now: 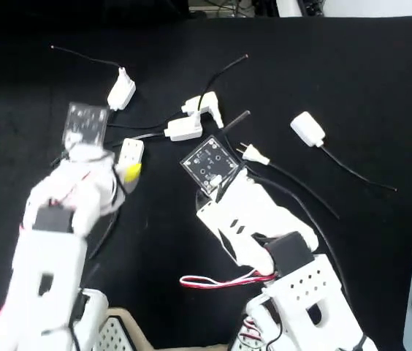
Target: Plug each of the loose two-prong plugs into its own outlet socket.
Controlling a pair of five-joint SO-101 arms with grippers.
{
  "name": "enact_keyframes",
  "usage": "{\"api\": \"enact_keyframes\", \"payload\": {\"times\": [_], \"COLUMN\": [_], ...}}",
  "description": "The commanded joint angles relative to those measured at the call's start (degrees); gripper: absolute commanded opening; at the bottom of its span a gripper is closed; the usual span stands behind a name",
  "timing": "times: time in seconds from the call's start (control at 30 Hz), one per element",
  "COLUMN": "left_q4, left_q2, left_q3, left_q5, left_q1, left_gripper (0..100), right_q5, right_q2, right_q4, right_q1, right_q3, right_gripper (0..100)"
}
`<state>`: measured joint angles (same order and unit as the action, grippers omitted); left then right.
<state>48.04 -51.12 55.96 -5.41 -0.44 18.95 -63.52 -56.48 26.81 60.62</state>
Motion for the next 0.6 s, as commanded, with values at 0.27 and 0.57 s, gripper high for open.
{"api": "enact_keyframes", "payload": {"times": [0.27,0.57], "left_q4": [-1.1,-1.1], "left_q2": [41.3,60.0], "left_q3": [-26.7,-40.2], "left_q5": [-0.7,-3.9], "left_q1": [-0.7,-3.4], "left_gripper": [33,33], "right_q5": [-0.5,-0.4], "right_q2": [-0.7,-0.7], "right_q4": [0.9,1.2], "right_q1": [-0.7,-0.7], "right_q3": [-0.2,0.5], "right_gripper": [1.2,1.2]}}
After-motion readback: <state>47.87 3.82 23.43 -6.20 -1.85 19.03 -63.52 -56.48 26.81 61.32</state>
